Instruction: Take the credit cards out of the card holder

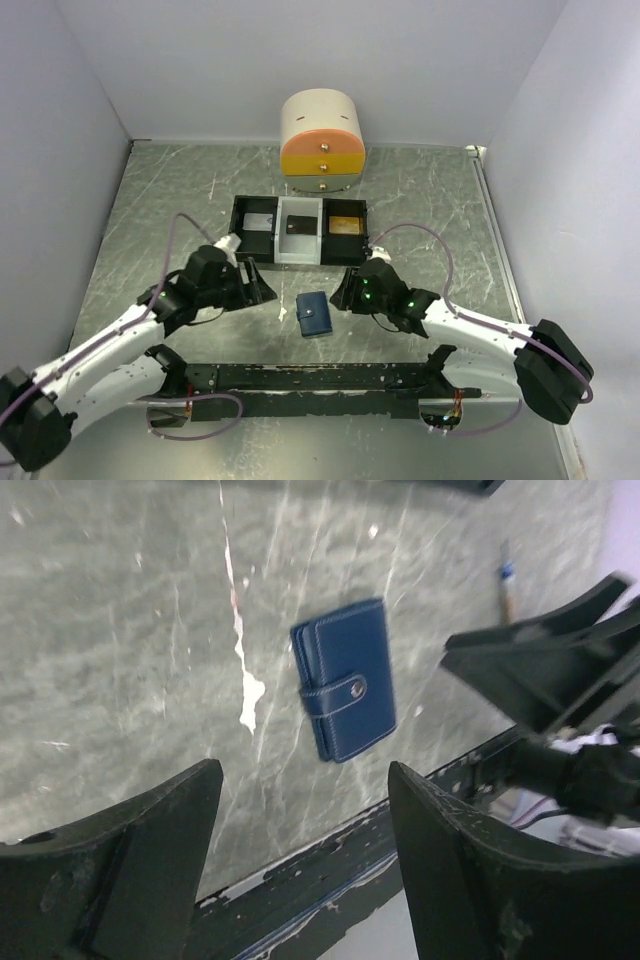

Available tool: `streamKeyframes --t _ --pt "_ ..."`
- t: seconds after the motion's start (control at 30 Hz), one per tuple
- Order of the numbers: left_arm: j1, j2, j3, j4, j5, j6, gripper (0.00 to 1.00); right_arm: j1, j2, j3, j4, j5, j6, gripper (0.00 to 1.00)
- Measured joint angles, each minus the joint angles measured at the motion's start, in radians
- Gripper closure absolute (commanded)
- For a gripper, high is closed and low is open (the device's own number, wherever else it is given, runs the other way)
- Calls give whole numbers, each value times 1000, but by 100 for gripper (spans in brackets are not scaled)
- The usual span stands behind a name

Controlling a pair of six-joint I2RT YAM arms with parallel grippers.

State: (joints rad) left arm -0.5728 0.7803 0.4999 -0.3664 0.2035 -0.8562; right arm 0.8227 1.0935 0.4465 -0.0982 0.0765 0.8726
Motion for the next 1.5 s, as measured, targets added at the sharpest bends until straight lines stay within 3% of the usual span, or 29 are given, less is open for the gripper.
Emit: streamKeyframes --t 0.27,0.5,0.77,1.5 --pt "-367 274 126 10 -271 -63 28 -8 -19 -68 102 -39 26 57" --pt "-556 583 317 -3 -449 -118 29 -10 -11 -101 178 -67 48 63" --pt "-591 745 414 -36 -540 -140 30 -10 -37 -142 208 -69 67 65" --pt "-591 891 484 -108 -603 -145 53 -10 -11 -173 293 -114 87 65"
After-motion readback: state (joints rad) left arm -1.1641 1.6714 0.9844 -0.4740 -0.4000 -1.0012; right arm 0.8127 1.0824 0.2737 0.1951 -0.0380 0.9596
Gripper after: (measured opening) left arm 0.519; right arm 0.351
